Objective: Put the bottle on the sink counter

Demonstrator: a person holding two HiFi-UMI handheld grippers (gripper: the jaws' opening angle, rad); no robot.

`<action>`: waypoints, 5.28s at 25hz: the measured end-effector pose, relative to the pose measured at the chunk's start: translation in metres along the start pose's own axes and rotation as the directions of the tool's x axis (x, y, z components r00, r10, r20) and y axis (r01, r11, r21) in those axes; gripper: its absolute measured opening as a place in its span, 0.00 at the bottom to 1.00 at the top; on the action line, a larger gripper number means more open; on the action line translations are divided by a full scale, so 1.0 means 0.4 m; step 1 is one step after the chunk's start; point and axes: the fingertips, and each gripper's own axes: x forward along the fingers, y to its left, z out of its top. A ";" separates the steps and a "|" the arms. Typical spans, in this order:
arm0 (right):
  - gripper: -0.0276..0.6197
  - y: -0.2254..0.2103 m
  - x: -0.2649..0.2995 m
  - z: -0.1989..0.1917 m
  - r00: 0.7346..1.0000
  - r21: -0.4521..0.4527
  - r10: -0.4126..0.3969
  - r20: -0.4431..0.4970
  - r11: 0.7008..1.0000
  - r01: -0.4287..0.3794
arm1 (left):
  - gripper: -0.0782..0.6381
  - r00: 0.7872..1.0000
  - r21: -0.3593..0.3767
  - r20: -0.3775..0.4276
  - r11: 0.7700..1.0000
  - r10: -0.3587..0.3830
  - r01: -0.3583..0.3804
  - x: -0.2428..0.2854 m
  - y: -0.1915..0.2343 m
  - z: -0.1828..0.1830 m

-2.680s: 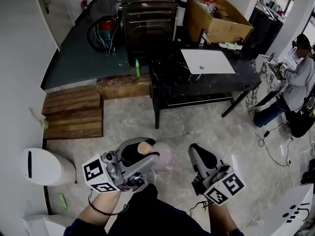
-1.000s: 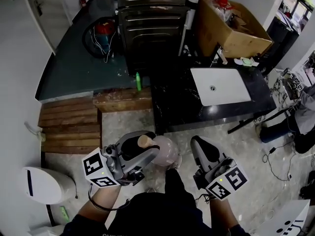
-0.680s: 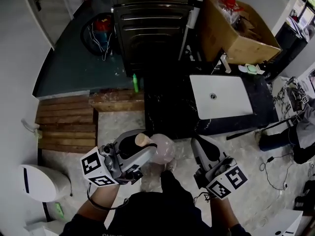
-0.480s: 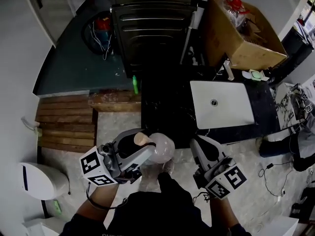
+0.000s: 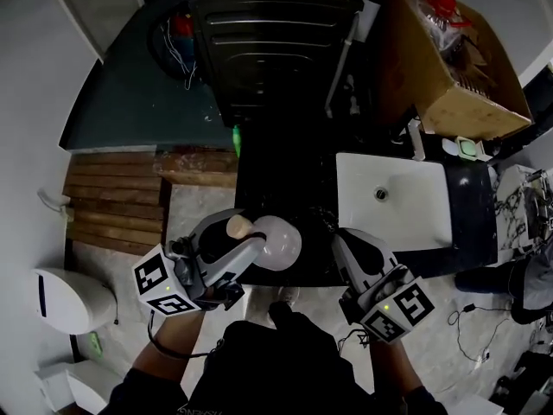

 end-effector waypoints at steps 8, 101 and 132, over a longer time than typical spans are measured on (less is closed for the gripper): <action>0.08 -0.088 0.067 -0.002 0.999 0.029 0.021 -0.024 0.999 -0.021 | 0.30 0.997 0.016 -0.026 0.997 0.074 -0.073 0.041 0.120 -0.001; 0.08 -0.328 0.333 -0.263 0.958 0.154 -0.118 -0.261 0.975 0.162 | 0.30 0.849 0.459 -0.470 0.888 0.242 0.001 0.186 0.931 -0.270; 0.08 -0.289 0.346 -0.225 0.968 0.173 -0.120 -0.222 0.972 0.160 | 0.38 0.855 0.455 -0.463 0.890 0.234 0.003 0.185 0.913 -0.261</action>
